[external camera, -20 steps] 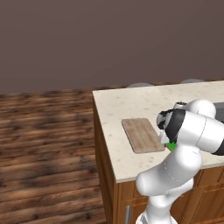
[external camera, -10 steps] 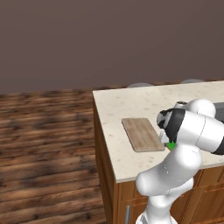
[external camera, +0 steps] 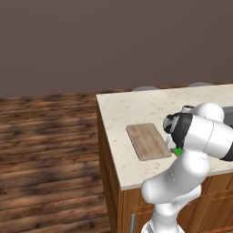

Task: Pick up the sponge from the counter and clean the cutting board by briefly scrubbing or pressing down on the cutting board. Once finished, release the sponge.

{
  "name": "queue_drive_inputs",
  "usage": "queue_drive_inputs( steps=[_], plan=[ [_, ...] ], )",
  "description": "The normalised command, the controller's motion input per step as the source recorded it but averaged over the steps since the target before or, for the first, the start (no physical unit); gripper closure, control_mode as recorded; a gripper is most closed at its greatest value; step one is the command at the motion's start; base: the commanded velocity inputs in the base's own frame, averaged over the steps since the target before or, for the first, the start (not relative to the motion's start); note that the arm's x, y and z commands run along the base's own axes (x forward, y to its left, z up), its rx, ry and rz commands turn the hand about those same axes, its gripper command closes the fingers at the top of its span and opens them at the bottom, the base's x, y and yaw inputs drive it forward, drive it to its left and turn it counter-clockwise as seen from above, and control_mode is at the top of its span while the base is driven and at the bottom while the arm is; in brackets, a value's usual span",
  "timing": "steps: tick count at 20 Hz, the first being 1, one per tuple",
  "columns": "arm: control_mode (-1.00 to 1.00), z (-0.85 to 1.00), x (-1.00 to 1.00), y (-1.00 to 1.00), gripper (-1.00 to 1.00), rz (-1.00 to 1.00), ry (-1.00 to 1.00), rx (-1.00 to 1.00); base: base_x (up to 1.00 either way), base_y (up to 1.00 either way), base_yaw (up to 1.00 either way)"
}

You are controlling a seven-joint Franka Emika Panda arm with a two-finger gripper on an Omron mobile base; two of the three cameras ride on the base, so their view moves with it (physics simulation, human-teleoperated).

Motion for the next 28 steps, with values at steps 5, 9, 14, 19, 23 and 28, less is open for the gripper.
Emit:
queue_drive_inputs(
  steps=[5, 9, 14, 19, 23, 28],
  plan=[
    [-1.0, 0.0, 0.0, 0.0, -1.0, 0.0, 0.0, 0.0, 0.0, 0.0, 0.0],
    [-1.0, 0.0, 0.0, 0.0, -1.0, 0.0, 0.0, 0.0, 0.0, 0.0, 0.0],
    [-1.0, 0.0, 0.0, 0.0, -1.0, 0.0, -0.01, 0.0, 0.0, 0.0, 0.0],
    [-1.0, 0.0, 0.0, -0.15, -1.0, 0.0, 0.0, 0.0, 0.0, 0.0, 0.0],
    [-1.0, 0.0, 0.0, -0.3, -1.0, 0.01, 0.0, 0.0, 0.0, 0.0, 0.0],
    [-1.0, -0.02, 0.0, -0.23, -1.0, 0.01, 0.0, 0.0, 0.0, 0.0, 0.0]
  ],
)
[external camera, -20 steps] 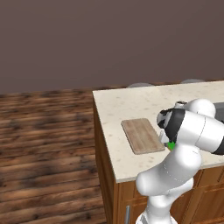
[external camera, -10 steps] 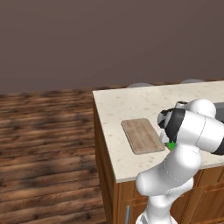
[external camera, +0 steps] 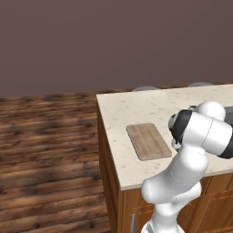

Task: Pick up the sponge from the counter and clean the cutting board by briefly scrubbing or pressing down on the cutting board. Once finished, release the sponge.

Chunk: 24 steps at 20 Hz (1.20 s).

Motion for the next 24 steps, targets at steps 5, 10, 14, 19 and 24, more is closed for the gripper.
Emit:
queue_drive_inputs(
  steps=[5, 10, 14, 19, 24],
  plan=[
    [-1.0, -0.01, 0.0, -0.02, -1.0, 0.0, 0.0, 0.0, 0.0, 0.0, 0.0],
    [-1.0, 0.0, -0.03, 0.0, -1.0, 0.0, 0.0, 0.0, 0.0, 0.0, 0.0],
    [-1.0, 0.0, 0.0, 0.0, -1.0, 0.0, 0.0, 0.0, 0.0, 0.0, 0.0],
    [-1.0, 0.0, 0.0, 0.0, -1.0, 0.0, 0.0, 0.0, 0.0, 0.0, 0.0],
    [-1.0, 0.0, 0.0, 0.01, -1.0, 0.0, 0.0, 0.0, 0.0, 0.0, 0.0]
  ],
)
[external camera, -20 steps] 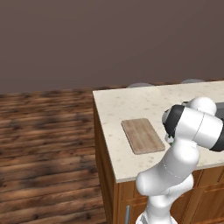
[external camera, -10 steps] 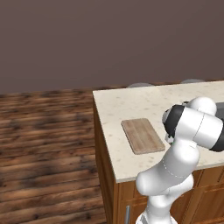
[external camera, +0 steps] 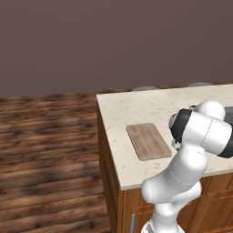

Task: Pick up the sponge from the counter and clean the cutting board by briefly scrubbing or pressing down on the cutting board. Once finished, release the sponge.

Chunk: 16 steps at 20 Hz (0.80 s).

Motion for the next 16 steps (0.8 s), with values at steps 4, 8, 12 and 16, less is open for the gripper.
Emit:
queue_drive_inputs(
  steps=[4, 8, 12, 16],
  plan=[
    [-1.0, 0.0, 0.0, 0.05, -1.0, 0.0, 0.0, 0.0, 0.0, 0.0, 0.0],
    [-1.0, 0.0, 0.0, 0.11, -1.0, 0.0, 0.0, 0.0, 0.0, 0.0, 0.0],
    [-1.0, 0.0, -0.01, 0.1, -1.0, 0.0, 0.0, 0.0, 0.0, 0.0, 0.0],
    [-1.0, 0.0, 0.0, 0.0, -1.0, 0.0, 0.0, 0.0, 0.0, 0.0, 0.0]
  ],
)
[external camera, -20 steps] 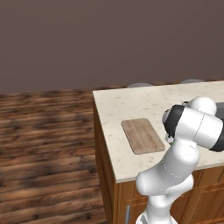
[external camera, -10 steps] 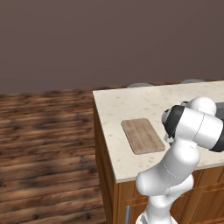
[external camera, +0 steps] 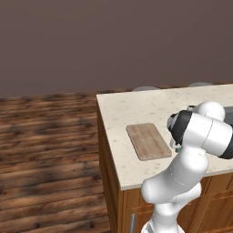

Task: Pick up the sponge from the counter and clean the cutting board by briefly scrubbing or pressing down on the cutting board. Once finished, release the sponge.

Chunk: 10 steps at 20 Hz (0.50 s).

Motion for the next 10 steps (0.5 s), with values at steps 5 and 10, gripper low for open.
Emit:
queue_drive_inputs(
  steps=[5, 10],
  plan=[
    [-1.0, 0.0, 0.0, 0.0, -1.0, 0.0, 0.0, 0.0, 0.0, 0.0, 0.0],
    [-1.0, 0.0, 0.0, 0.0, -1.0, 0.0, 0.0, 0.0, 0.0, 0.0, 0.0]
  ],
)
